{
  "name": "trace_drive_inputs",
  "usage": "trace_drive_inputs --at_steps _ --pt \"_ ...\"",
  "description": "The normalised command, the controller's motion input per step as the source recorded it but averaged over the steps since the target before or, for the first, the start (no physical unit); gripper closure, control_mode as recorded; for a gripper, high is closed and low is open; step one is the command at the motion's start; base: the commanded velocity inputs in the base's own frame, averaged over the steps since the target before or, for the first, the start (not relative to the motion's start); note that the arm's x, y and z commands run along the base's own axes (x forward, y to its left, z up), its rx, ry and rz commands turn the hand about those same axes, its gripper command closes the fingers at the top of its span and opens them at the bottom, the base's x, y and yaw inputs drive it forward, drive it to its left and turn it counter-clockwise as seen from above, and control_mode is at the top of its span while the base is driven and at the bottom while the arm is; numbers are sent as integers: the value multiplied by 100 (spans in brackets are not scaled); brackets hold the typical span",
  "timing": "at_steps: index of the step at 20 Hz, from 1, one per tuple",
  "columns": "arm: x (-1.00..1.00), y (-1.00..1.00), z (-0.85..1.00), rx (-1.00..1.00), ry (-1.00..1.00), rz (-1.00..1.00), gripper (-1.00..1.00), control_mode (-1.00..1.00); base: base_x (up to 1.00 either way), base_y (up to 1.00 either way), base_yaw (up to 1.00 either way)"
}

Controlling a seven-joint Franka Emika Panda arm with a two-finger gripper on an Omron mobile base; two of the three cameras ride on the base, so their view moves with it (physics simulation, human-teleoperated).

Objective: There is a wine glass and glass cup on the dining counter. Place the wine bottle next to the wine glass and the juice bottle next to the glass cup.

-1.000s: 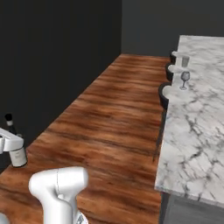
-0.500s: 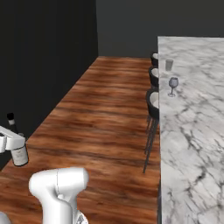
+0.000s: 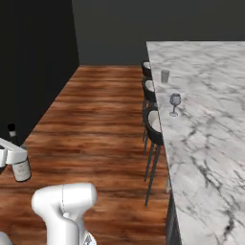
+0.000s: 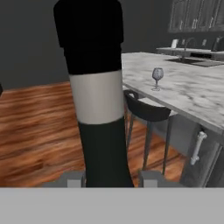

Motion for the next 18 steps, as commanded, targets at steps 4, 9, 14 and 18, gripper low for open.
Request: trace_drive_inputs --at_steps 4,9,14,18 --pt "0 0 0 0 0 0 100 100 69 35 -39" --pt "0 0 0 0 0 0 100 100 54 30 -57" --pt "0 0 0 0 0 0 100 100 52 30 -59" --pt "0 0 0 0 0 0 100 100 51 30 -60"
